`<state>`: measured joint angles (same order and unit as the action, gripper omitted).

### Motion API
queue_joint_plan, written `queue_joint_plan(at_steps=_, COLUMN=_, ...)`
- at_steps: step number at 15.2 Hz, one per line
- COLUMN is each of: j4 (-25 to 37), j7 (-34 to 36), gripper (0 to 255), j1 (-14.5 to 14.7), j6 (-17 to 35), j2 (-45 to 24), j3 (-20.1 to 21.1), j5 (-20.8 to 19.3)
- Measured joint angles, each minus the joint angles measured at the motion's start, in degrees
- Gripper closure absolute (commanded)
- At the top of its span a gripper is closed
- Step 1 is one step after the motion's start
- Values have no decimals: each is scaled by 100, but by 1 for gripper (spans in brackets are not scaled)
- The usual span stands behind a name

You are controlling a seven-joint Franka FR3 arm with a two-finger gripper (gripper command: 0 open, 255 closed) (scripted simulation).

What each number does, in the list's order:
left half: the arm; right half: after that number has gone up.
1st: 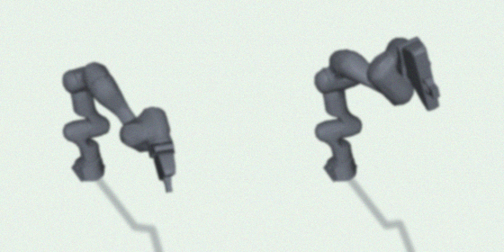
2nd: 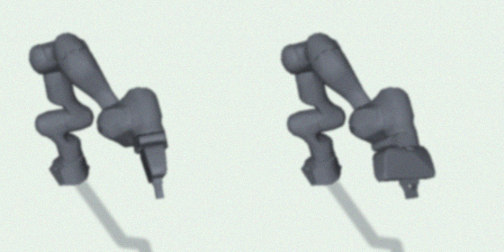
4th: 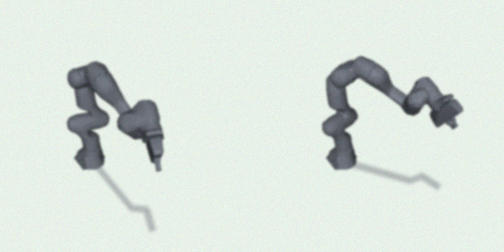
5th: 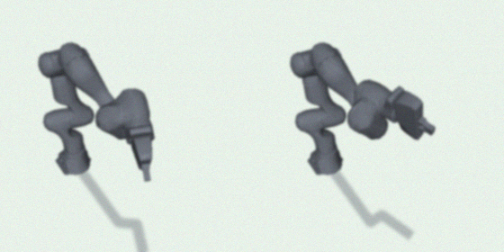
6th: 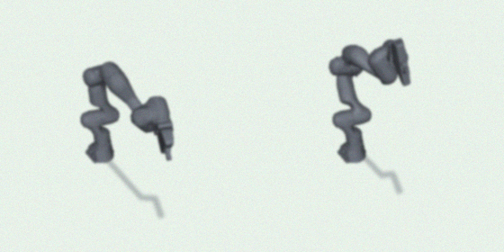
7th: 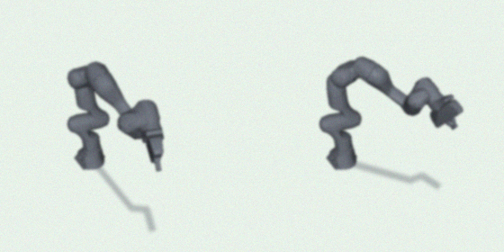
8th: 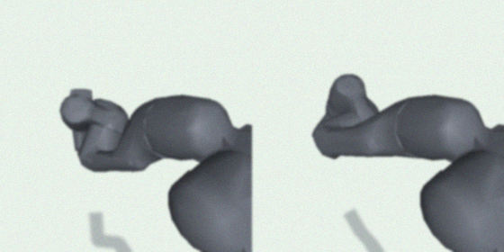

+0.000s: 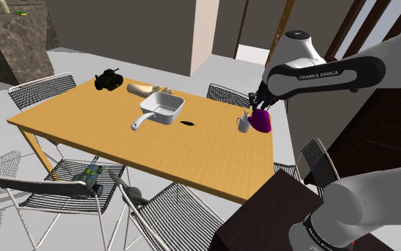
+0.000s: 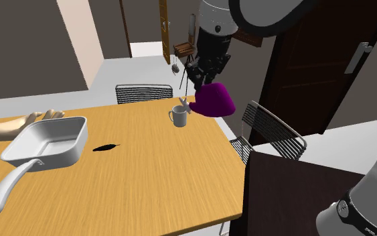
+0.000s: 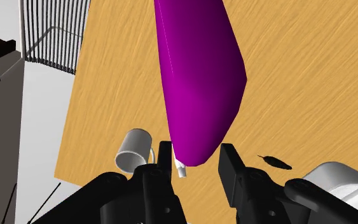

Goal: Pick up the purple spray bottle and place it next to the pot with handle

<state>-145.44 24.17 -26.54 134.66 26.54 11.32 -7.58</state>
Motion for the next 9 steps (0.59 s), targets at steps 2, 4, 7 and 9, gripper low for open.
queue_joint_plan(at_steps=2, j4=396, j7=217, gripper=255, j1=-34, j6=18, j2=-442, j3=176, j5=-88)
queue_joint_plan(at_steps=4, j4=756, j7=421, gripper=255, j1=-64, j6=14, j2=-834, j3=326, j5=-191)
queue_joint_plan(at_steps=7, j4=1412, j7=772, gripper=255, j1=-94, j6=-59, j2=-1485, j3=563, j5=-415)
queue_joint_plan(at_steps=9, j4=1926, j7=1013, gripper=255, j1=-105, j6=-141, j2=-1980, j3=695, j5=-619)
